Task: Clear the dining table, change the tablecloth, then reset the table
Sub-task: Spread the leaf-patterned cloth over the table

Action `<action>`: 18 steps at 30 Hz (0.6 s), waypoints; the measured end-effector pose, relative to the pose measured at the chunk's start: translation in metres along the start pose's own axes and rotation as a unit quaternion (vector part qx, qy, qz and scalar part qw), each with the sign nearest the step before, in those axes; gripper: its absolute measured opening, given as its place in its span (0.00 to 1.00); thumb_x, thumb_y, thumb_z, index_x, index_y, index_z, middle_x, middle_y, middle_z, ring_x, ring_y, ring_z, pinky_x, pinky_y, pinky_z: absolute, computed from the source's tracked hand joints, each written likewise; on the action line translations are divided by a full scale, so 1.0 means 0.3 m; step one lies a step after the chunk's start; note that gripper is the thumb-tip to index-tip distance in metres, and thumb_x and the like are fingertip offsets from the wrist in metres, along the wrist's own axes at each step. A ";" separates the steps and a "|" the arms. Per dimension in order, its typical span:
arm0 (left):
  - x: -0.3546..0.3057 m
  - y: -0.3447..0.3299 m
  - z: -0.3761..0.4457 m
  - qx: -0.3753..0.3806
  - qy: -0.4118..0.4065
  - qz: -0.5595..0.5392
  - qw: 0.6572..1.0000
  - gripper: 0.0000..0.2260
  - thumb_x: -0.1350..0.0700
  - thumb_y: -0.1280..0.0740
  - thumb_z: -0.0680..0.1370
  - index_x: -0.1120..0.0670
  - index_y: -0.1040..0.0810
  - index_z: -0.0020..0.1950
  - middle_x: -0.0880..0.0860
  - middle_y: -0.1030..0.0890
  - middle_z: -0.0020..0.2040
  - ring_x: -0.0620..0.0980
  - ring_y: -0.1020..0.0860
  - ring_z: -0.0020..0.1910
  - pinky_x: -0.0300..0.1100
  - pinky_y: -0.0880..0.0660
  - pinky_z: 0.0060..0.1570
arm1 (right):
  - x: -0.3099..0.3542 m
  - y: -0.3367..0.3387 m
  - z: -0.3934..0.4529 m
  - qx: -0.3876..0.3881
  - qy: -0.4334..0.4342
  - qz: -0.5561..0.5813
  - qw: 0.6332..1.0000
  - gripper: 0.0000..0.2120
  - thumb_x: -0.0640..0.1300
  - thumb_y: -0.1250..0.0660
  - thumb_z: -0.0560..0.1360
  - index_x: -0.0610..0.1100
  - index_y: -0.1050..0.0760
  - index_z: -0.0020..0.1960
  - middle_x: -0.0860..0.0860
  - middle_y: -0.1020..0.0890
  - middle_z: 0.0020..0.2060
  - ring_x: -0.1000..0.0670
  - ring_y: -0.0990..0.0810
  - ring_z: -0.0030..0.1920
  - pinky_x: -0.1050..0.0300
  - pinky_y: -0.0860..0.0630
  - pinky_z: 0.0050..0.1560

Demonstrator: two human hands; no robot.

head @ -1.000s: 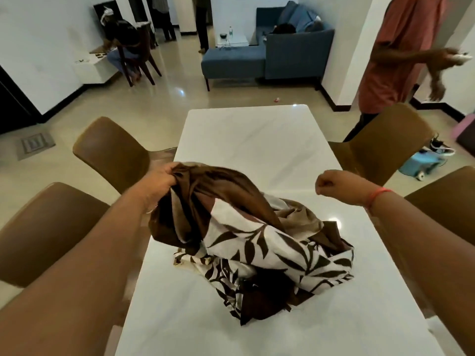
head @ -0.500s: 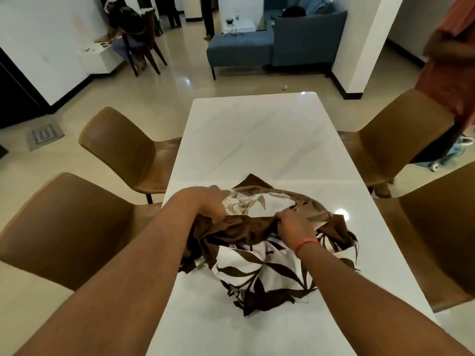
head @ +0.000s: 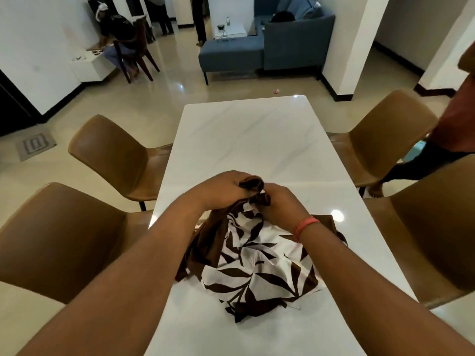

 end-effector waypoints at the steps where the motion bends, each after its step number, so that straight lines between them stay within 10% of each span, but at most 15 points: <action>1: -0.047 0.017 0.002 -0.015 -0.020 -0.025 0.999 0.05 0.51 0.32 0.80 0.44 0.17 0.50 0.47 0.15 0.48 0.48 0.18 0.51 0.51 0.24 0.60 | -0.031 0.035 0.016 -0.043 -0.012 -0.033 0.998 0.05 0.38 0.30 0.72 0.47 0.22 0.44 0.49 0.21 0.39 0.48 0.19 0.44 0.55 0.26 0.42; 8: -0.246 0.221 -0.044 -0.109 -0.130 -0.432 0.886 0.06 0.60 0.34 0.79 0.56 0.17 0.48 0.55 0.15 0.45 0.52 0.17 0.46 0.48 0.21 0.56 | -0.373 0.436 -0.022 -0.297 -0.203 -0.044 0.932 0.09 0.33 0.37 0.73 0.36 0.18 0.47 0.40 0.19 0.40 0.40 0.20 0.44 0.52 0.27 0.44; 11: -0.038 0.325 -0.027 -0.244 -0.036 -0.313 0.917 0.08 0.51 0.31 0.77 0.55 0.18 0.51 0.54 0.15 0.48 0.54 0.18 0.50 0.51 0.22 0.58 | -0.455 0.589 -0.084 -0.403 -0.258 0.052 0.877 0.16 0.36 0.44 0.74 0.42 0.19 0.53 0.44 0.18 0.50 0.42 0.21 0.54 0.50 0.24 0.57; 15: 0.261 0.268 -0.026 -0.249 0.201 0.063 0.945 0.16 0.52 0.31 0.77 0.51 0.24 0.63 0.57 0.24 0.64 0.57 0.25 0.65 0.44 0.28 0.60 | -0.219 0.542 -0.017 -0.257 -0.141 0.032 0.955 0.21 0.32 0.43 0.71 0.52 0.22 0.54 0.52 0.19 0.46 0.51 0.22 0.49 0.58 0.25 0.52; 18: 0.129 0.086 0.024 -0.152 0.074 0.047 0.984 0.35 0.48 0.28 0.76 0.48 0.41 0.78 0.49 0.39 0.77 0.48 0.38 0.75 0.41 0.40 0.72 | 0.012 0.406 0.029 -0.109 -0.020 -0.052 0.993 0.17 0.30 0.38 0.68 0.45 0.21 0.50 0.52 0.20 0.42 0.52 0.23 0.45 0.60 0.27 0.47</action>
Point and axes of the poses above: each hand's wrist, its own z-axis towards the middle knuckle, its own y-axis out of the back of the hand, x = y × z, the point moved 8 cm from there along z, towards the middle knuckle
